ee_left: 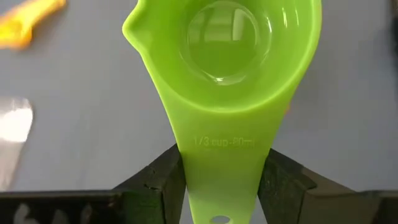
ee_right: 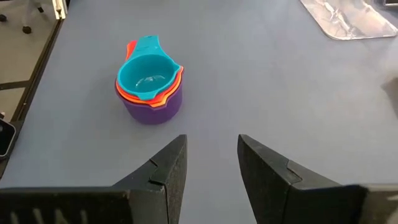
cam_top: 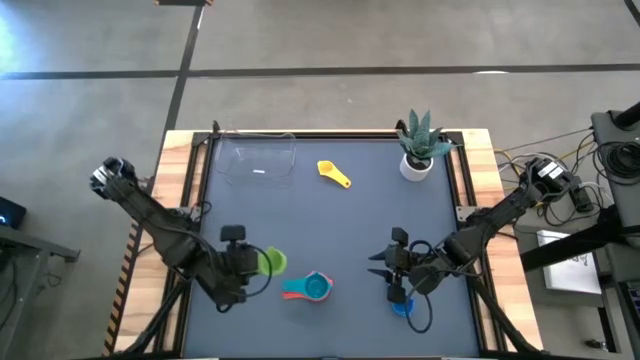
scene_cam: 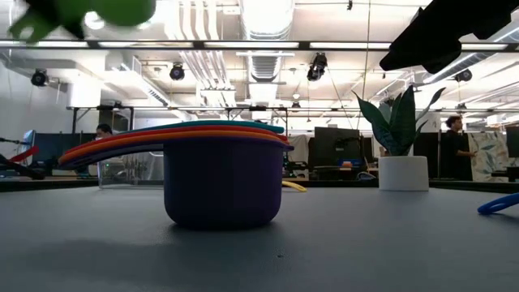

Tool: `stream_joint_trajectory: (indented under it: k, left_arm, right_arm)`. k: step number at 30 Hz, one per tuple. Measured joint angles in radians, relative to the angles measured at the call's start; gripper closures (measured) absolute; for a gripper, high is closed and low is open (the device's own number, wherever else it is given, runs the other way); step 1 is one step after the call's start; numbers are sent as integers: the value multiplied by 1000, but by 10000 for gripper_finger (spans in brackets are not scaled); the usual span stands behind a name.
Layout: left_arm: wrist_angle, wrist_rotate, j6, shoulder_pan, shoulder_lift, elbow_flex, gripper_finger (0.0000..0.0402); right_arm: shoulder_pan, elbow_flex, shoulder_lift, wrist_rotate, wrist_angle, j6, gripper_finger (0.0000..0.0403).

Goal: Nest measuring cups in basket
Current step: Stack the green measuring cup on top of the light blue measuring cup

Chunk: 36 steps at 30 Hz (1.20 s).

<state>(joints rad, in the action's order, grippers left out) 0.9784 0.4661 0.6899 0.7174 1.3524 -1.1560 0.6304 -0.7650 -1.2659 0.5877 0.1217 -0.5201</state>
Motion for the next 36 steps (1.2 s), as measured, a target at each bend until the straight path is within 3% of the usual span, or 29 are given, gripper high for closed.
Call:
stream_joint_trajectory:
  k: [5, 14, 22, 36]
  left_arm:
    - [0, 7, -108, -12, 98, -148, 260]
    - [-3, -124, -253, -54, 296, -310, 258]
    - [-102, -237, -347, -104, 368, -335, 257]
    - [-183, -275, -420, -129, 394, -334, 256]
  right_arm:
    - [0, 0, 0, 0, 0, 0, 271]
    - [0, 0, 0, 0, 0, 0, 271]
    - [0, 0, 0, 1, 0, 4, 271]
    - [0, 0, 0, 0, 1, 6, 271]
